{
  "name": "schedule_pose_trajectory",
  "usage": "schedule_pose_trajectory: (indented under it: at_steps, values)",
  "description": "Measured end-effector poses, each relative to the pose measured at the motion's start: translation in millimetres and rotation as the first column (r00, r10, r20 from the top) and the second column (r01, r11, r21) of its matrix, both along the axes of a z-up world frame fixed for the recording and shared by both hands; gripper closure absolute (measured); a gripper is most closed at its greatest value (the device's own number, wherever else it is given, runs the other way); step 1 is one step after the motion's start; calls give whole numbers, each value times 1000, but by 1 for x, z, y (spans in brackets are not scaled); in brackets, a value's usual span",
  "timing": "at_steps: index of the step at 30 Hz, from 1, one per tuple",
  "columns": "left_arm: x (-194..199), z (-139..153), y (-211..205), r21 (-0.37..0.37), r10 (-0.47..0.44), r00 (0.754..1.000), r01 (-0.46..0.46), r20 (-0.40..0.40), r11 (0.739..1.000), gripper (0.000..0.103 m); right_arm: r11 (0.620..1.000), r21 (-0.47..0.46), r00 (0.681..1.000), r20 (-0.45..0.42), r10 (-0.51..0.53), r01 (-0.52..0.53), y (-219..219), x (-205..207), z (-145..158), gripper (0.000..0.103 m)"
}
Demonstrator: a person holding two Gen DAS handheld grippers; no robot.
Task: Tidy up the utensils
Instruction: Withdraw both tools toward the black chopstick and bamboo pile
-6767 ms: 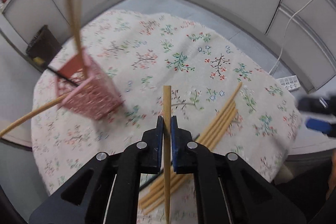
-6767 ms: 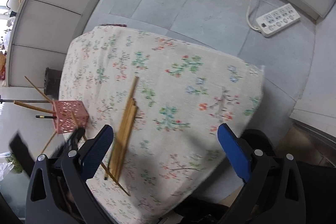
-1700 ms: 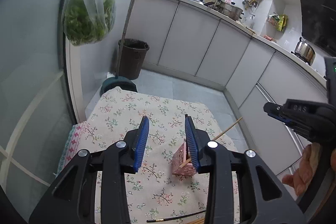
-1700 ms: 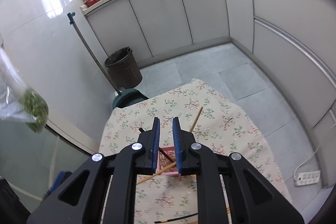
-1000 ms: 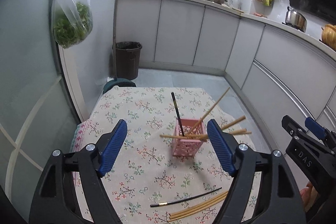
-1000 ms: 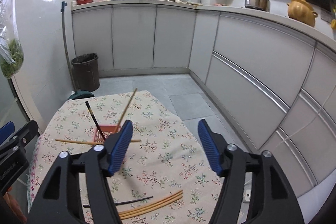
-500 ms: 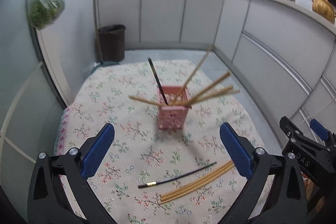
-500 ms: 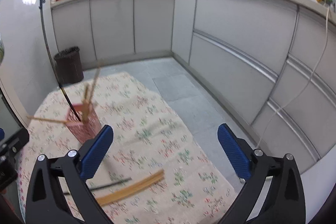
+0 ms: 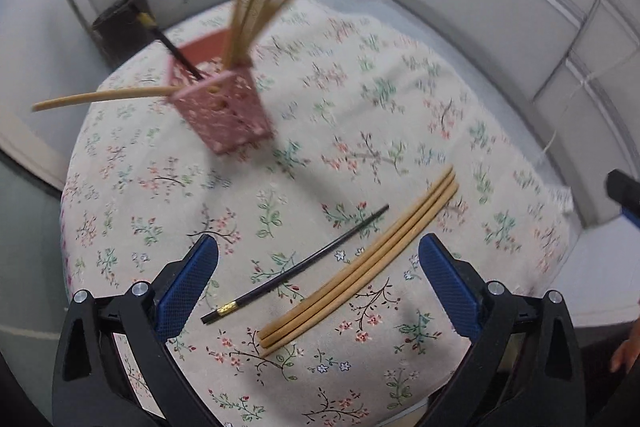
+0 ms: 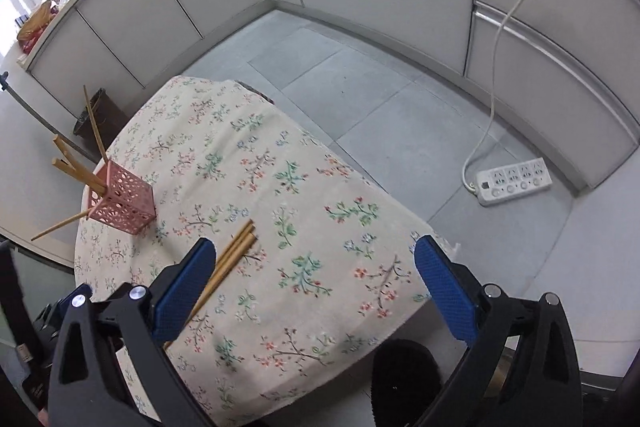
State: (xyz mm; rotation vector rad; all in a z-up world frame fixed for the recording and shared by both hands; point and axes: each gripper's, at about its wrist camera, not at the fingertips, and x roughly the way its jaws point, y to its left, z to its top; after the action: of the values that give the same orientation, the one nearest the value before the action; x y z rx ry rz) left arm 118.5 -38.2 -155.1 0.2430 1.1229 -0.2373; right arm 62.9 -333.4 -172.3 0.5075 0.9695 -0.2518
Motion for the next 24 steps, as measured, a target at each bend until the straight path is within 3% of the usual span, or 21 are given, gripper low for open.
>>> schedule_pose_trajectory:
  at_steps: [7, 12, 17, 19, 24]
  values:
    - [32, -34, -9, 23, -27, 990, 31, -138, 999, 7, 999, 52, 999, -36, -9, 11, -18, -4, -9, 6]
    - [50, -63, -7, 62, -33, 970, 50, -243, 997, 7, 993, 121, 997, -79, -8, 17, -24, -1, -21, 6]
    - [59, -74, -6, 83, -25, 964, 48, -263, 995, 12, 994, 106, 996, -85, 3, 6, -20, 1, -22, 6]
    - [62, -78, -8, 90, -32, 963, 58, -268, 994, 23, 994, 107, 996, -89, 7, 2, -20, 1, -23, 6]
    - [70, -83, -8, 27, -49, 955, 59, -292, 998, 39, 993, 120, 994, -113, 7, 6, -22, 3, -29, 6]
